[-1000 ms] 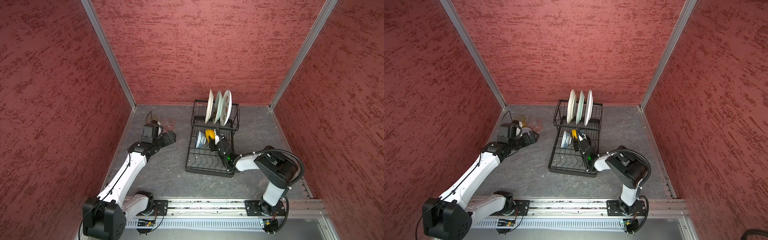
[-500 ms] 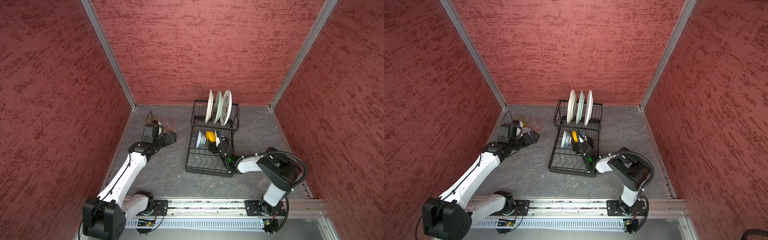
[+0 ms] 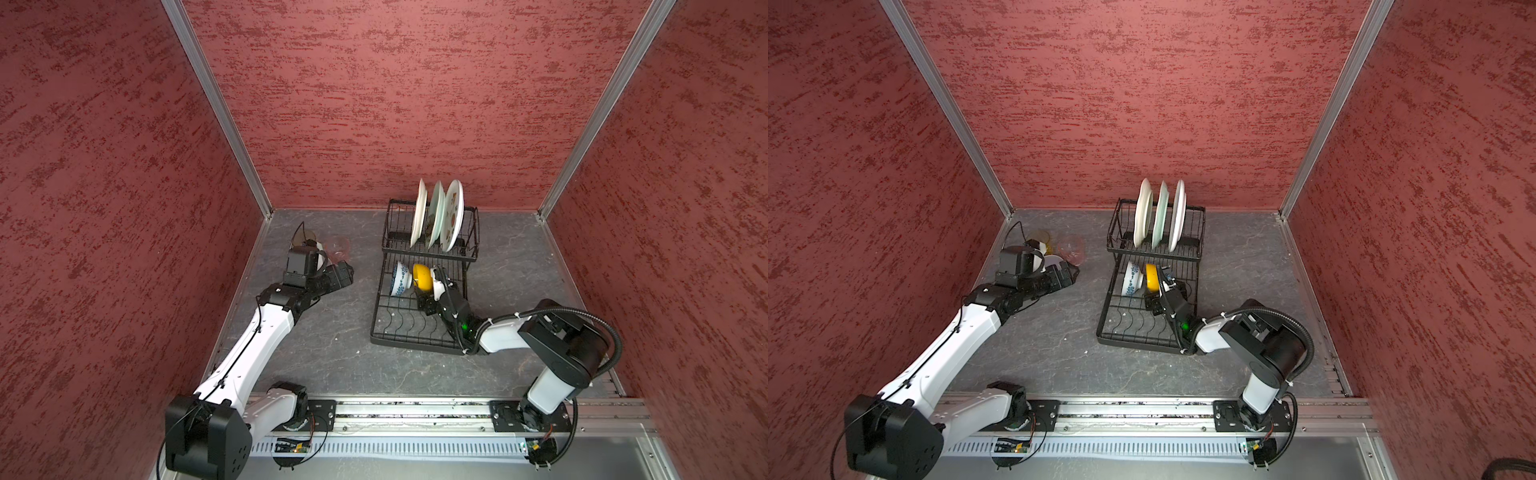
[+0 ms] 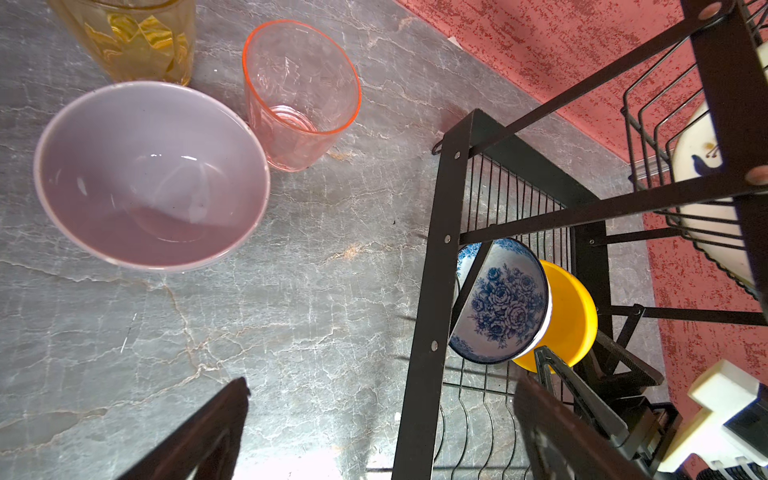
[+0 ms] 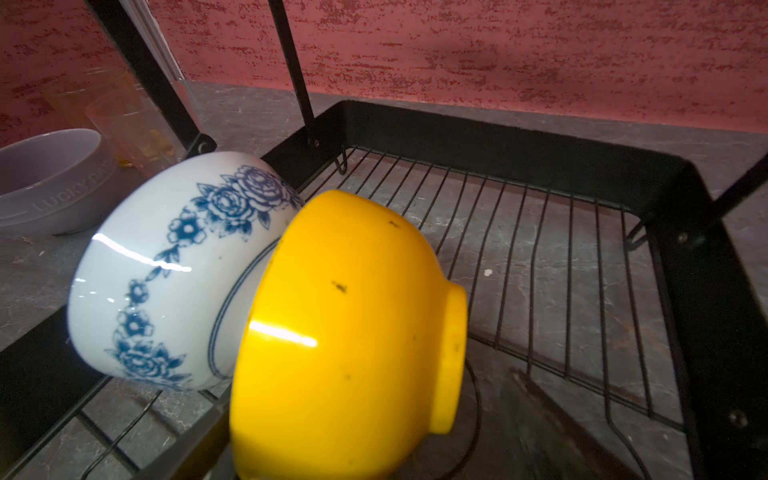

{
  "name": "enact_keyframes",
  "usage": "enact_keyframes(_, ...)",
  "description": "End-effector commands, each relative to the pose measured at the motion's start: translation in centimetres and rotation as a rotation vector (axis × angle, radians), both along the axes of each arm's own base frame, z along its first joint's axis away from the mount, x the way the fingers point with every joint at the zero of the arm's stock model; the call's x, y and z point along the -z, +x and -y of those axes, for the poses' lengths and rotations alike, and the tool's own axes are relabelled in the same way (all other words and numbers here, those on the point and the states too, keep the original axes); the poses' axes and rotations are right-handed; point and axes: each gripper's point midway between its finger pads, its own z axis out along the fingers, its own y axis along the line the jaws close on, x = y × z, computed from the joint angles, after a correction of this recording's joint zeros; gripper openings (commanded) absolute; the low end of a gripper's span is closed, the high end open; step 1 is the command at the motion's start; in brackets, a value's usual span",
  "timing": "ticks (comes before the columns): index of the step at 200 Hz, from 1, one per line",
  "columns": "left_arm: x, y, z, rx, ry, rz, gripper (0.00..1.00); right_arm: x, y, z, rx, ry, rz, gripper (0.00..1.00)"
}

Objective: Unload the mixed dishes from the dish rack
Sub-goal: 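Close the right gripper on the yellow bowl's rim in the rack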

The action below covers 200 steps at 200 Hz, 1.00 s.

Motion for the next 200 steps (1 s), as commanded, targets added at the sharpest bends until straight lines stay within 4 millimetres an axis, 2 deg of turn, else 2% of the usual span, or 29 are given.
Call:
enact_keyframes(1, -0.1, 0.3, 0.3, 0.009, -0.007, 0.01, 1.0, -1.4, -0.2, -1.2, -0.055, 0.03, 0.052, 0.9)
enact_keyframes(46, 0.0, 0.2, 0.4, 0.014, -0.009, 0.005, 1.0, -1.4, 0.1, -2.4, -0.089, 0.066, 0.032, 0.88)
enact_keyframes(89, -0.1, 0.1, 0.4, 0.017, -0.006, 0.009, 1.0, -0.5, -0.4, -2.2, -0.064, 0.139, -0.037, 0.85)
enact_keyframes(148, -0.2, 0.3, 0.7, 0.034, -0.012, 0.016, 1.0, 0.0, -1.1, -2.4, -0.046, 0.209, -0.1, 0.87)
enact_keyframes(200, 0.2, 0.2, 0.7, 0.041, -0.008, 0.012, 1.0, -0.9, -1.3, -3.3, -0.084, 0.177, -0.069, 0.72)
